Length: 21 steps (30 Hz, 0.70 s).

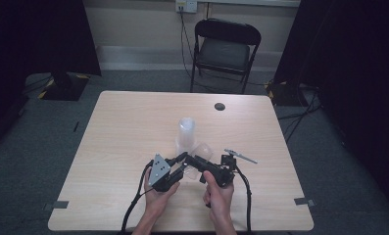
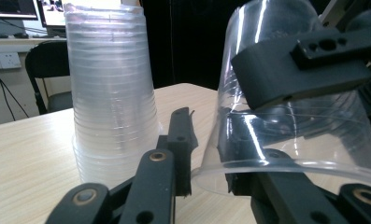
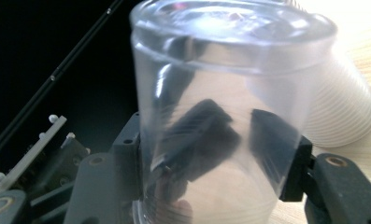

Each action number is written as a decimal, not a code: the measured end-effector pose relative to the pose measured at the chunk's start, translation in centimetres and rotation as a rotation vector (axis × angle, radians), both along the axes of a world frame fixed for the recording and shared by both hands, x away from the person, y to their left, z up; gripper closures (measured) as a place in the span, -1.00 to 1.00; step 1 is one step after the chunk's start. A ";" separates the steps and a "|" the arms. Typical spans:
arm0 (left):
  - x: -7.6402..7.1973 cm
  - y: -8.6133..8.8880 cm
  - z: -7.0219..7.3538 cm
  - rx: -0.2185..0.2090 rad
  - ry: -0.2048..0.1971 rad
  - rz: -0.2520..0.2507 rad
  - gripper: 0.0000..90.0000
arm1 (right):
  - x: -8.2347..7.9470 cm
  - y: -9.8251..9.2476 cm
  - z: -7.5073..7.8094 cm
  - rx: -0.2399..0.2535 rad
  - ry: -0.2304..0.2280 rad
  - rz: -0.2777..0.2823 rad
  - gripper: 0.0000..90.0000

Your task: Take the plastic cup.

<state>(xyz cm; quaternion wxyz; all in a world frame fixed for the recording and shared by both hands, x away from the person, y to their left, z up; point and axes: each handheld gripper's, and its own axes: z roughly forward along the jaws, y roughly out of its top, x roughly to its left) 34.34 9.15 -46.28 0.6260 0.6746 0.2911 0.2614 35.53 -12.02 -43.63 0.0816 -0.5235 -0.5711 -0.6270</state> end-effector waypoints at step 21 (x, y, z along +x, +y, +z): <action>-0.2 0.3 0.0 -0.014 0.037 -0.042 0.83 | -0.4 0.2 0.0 -0.055 -0.061 -0.011 -0.41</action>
